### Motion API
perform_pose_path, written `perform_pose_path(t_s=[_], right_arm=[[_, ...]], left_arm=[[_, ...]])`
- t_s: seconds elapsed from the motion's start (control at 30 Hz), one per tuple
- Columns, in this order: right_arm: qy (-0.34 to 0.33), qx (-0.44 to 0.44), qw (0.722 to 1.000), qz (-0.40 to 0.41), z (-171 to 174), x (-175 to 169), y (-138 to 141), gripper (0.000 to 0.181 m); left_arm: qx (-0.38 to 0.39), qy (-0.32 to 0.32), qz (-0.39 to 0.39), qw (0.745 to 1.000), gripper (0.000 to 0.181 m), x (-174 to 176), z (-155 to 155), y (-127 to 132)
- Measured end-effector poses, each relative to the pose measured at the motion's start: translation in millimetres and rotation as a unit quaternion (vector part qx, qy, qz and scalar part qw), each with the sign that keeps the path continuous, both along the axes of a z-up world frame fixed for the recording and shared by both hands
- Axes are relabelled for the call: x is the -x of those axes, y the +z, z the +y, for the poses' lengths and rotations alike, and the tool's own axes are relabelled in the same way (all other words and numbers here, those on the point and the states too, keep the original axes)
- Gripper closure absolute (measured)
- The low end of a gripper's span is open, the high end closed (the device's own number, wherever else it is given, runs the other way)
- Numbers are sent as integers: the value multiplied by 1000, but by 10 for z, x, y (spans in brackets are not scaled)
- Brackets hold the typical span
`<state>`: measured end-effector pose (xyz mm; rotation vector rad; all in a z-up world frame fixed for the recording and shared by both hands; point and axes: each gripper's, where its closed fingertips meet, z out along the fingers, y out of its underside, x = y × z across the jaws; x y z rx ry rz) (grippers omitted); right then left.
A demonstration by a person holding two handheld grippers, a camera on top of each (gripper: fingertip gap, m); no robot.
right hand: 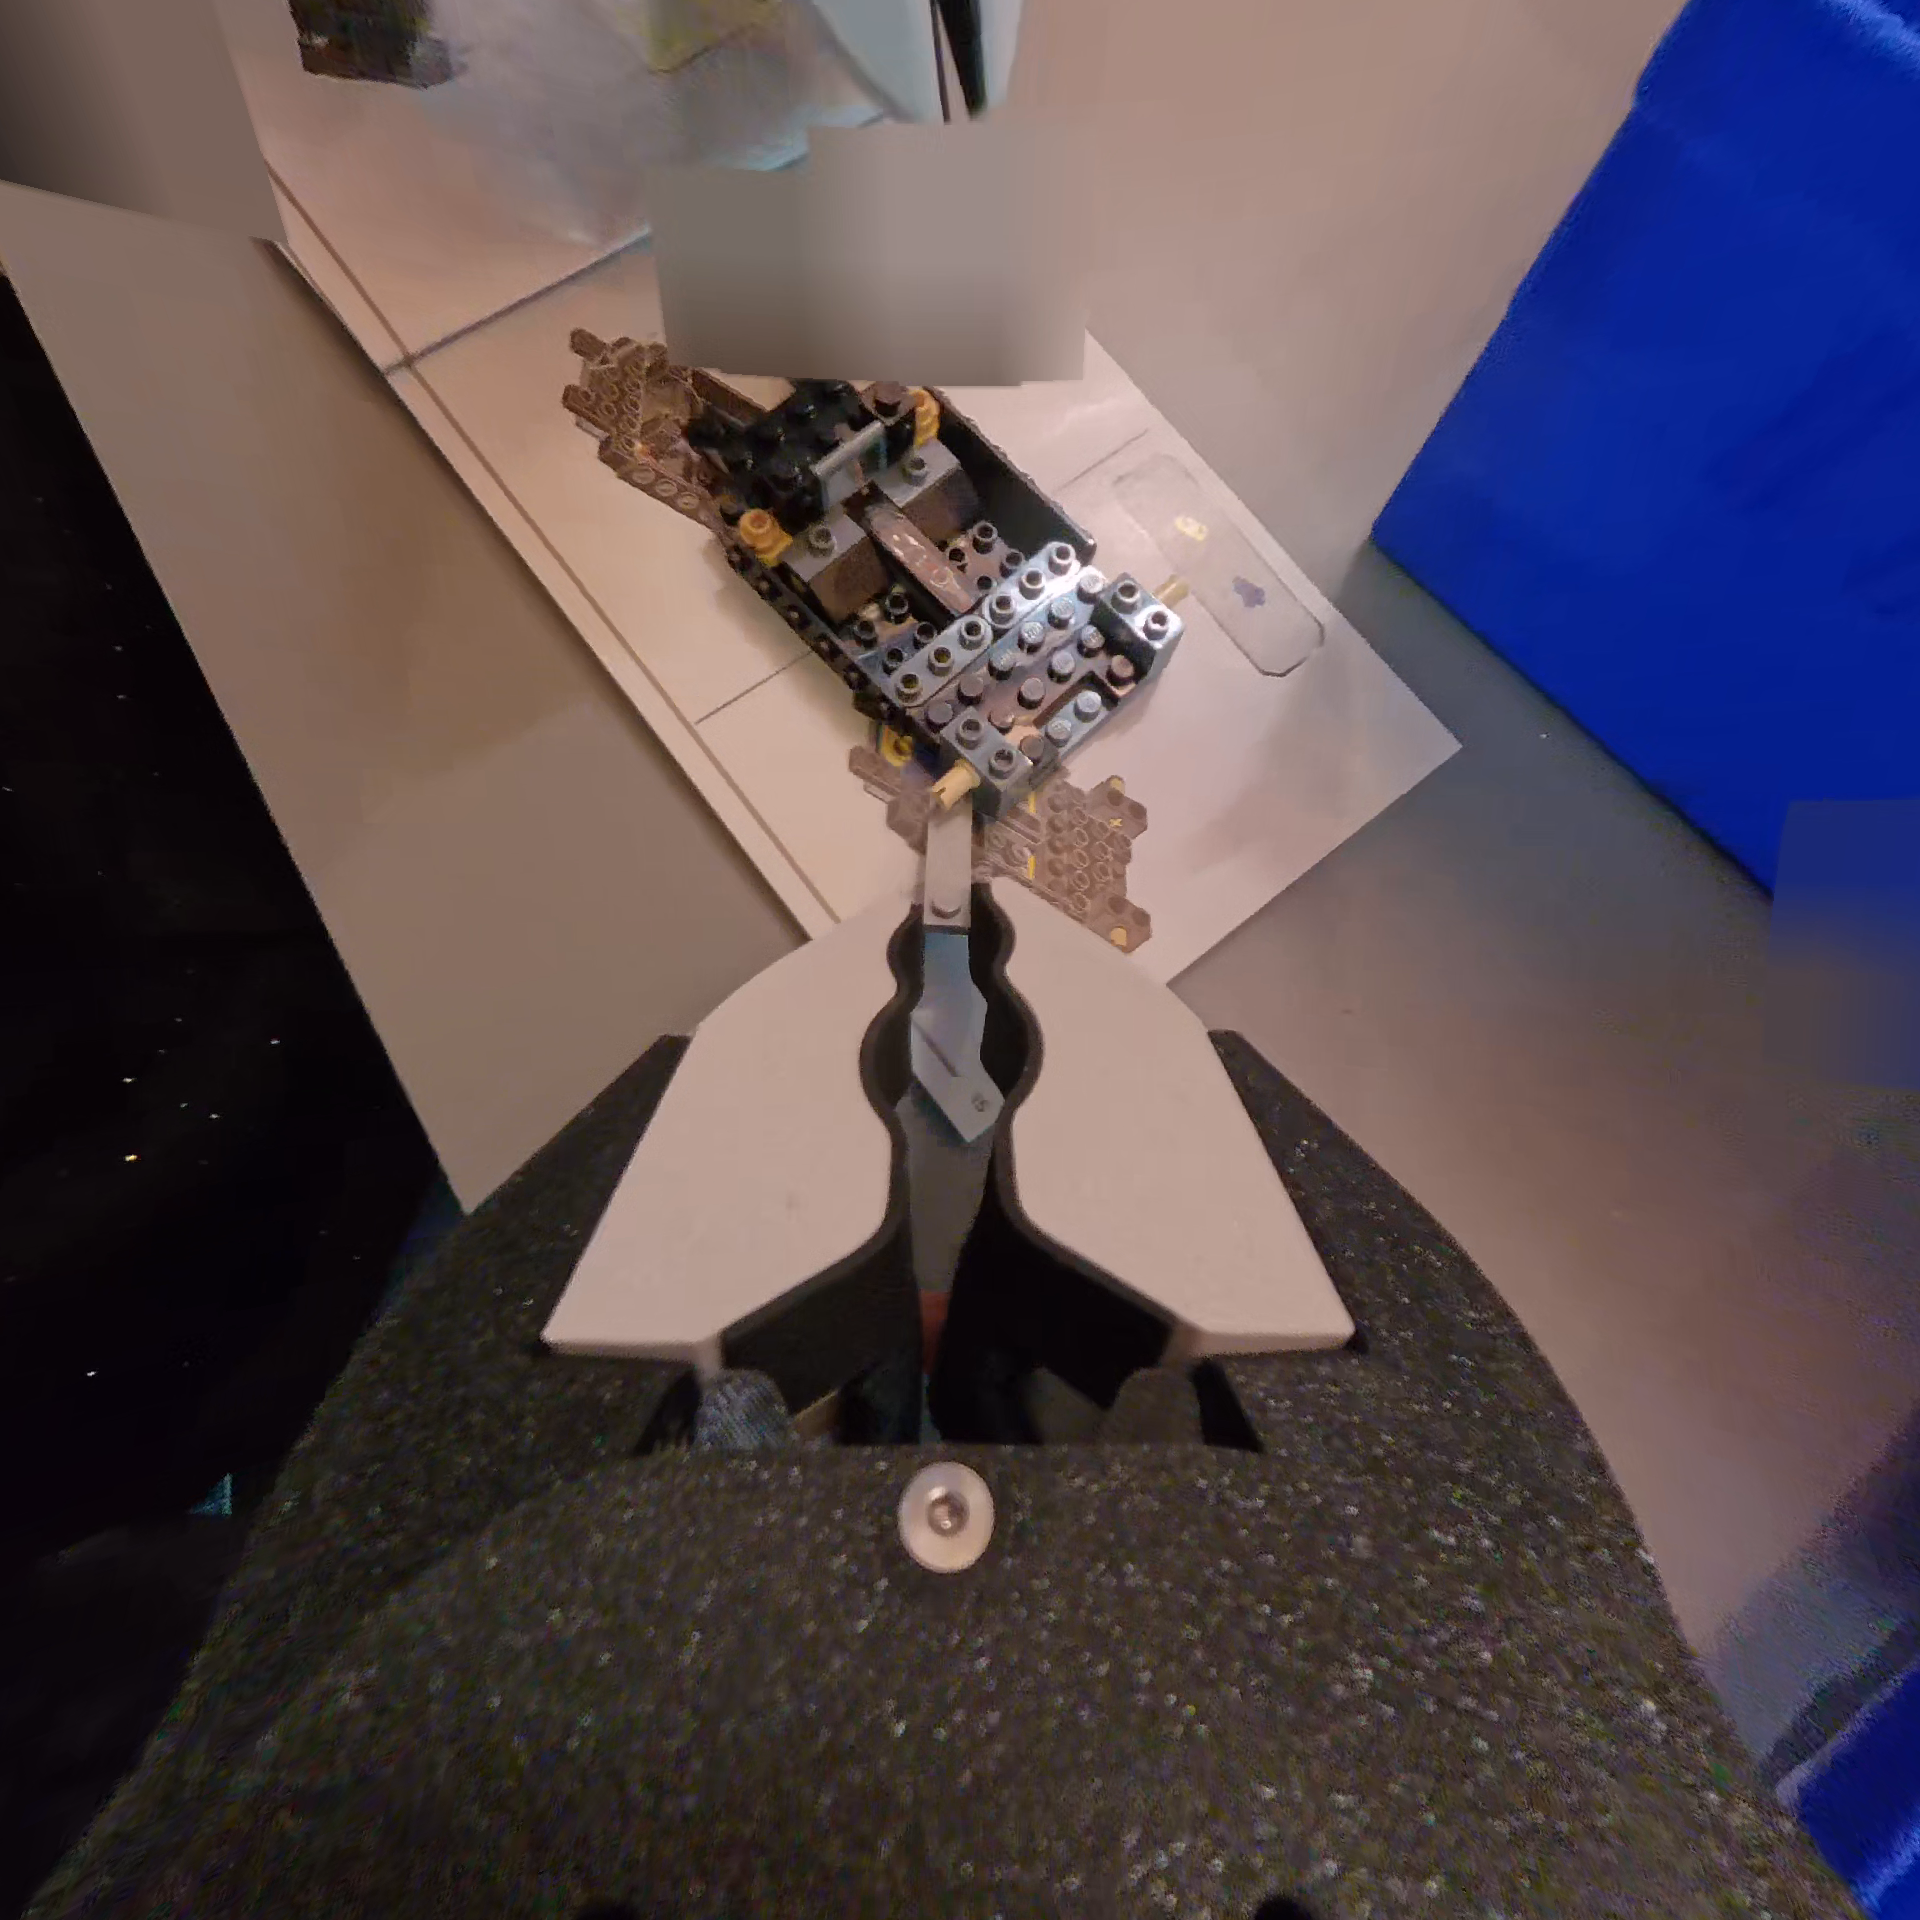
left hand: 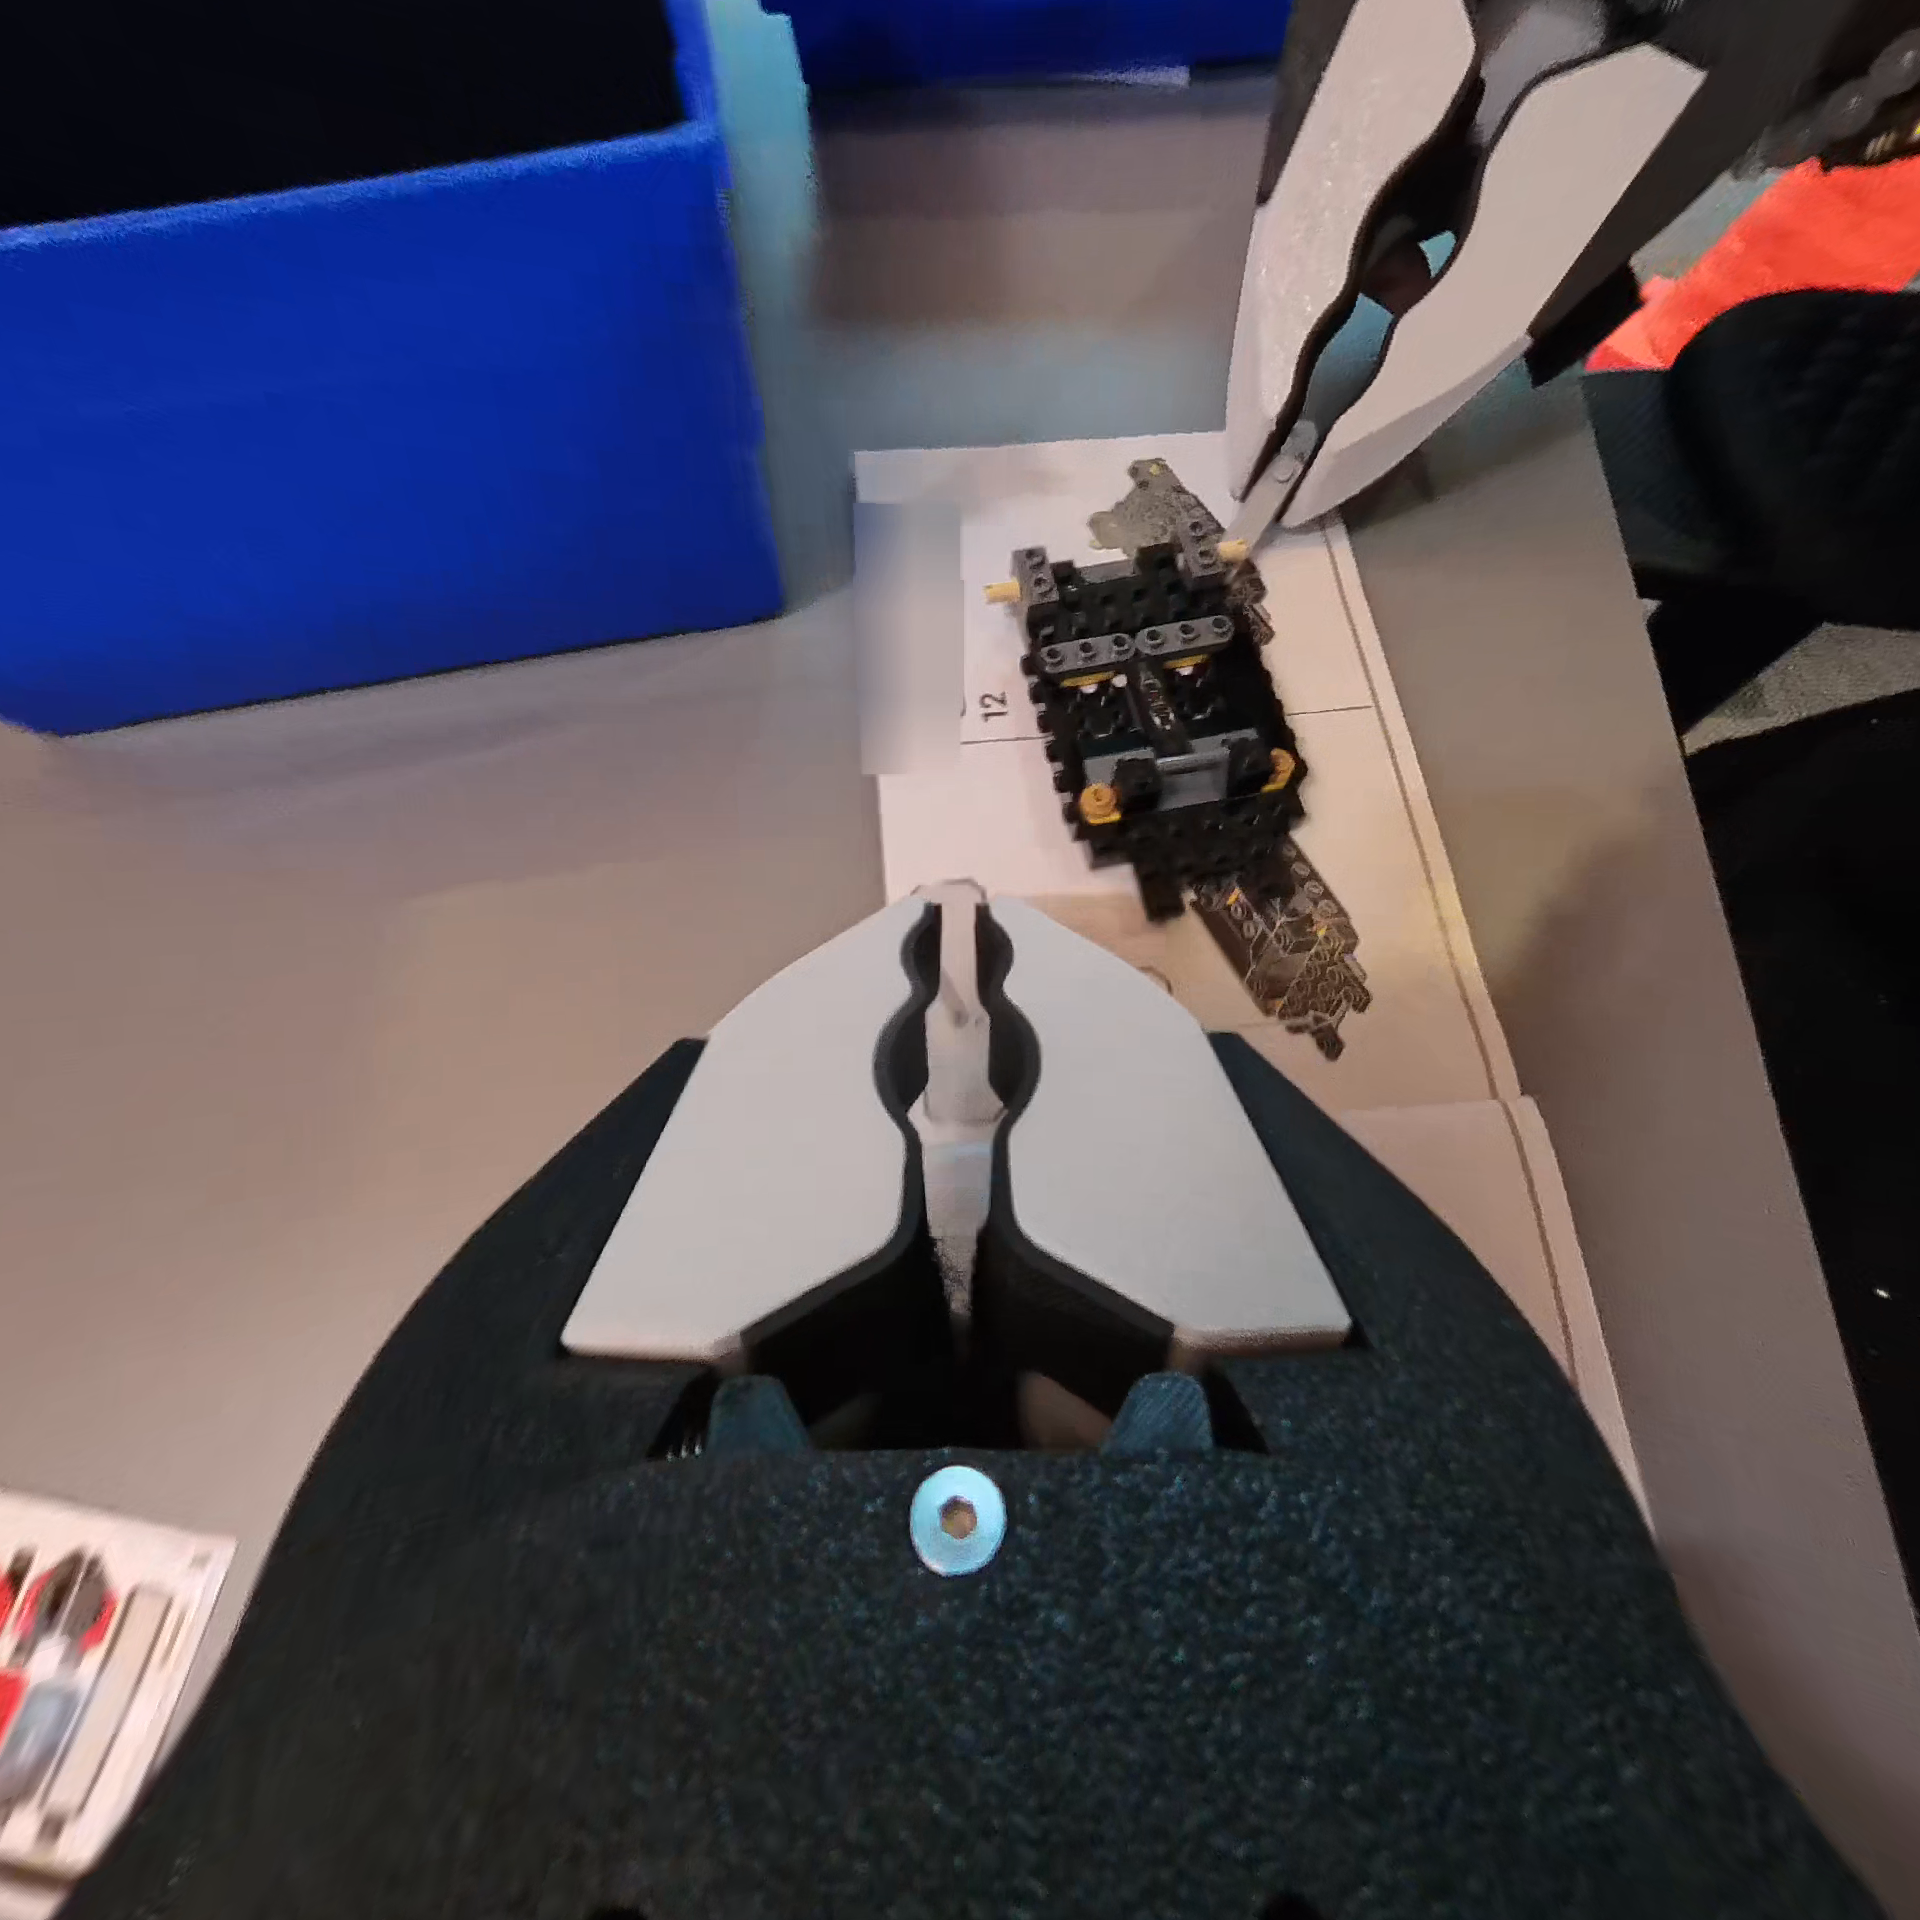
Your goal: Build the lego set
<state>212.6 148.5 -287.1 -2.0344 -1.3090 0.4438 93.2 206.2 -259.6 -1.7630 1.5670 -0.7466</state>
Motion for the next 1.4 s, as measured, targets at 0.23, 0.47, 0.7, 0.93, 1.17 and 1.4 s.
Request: perform_pose_path(t_s=[0.23, 0.47, 0.7, 0.93, 1.17, 1.4], right_arm=[[-7, -10, 1000, -3, 175, -78, -5, 173], [-16, -15, 1000, -6, 254, -96, -1, 173], [-42, -33, 999, -4, 202, -137, 178, 173], [-55, -28, 996, 70, 34, 170, 351, 173], [-78, -8, 990, 116, -30, 392, 304, 173], [-84, 3, 988, 128, -20, 478, 244, 173]], left_arm=[[6, 69, -7, 998, 169, 609, 63, 148], [27, 82, -31, 996, 169, 741, -140, 53], [5, 53, -9, 999, 168, 633, -287, -93], [1, 47, -15, 999, 168, 629, -314, -145], [-8, 55, -3, 998, 168, 643, -287, -201], [-21, 48, 21, 998, 170, 640, -306, -271]])
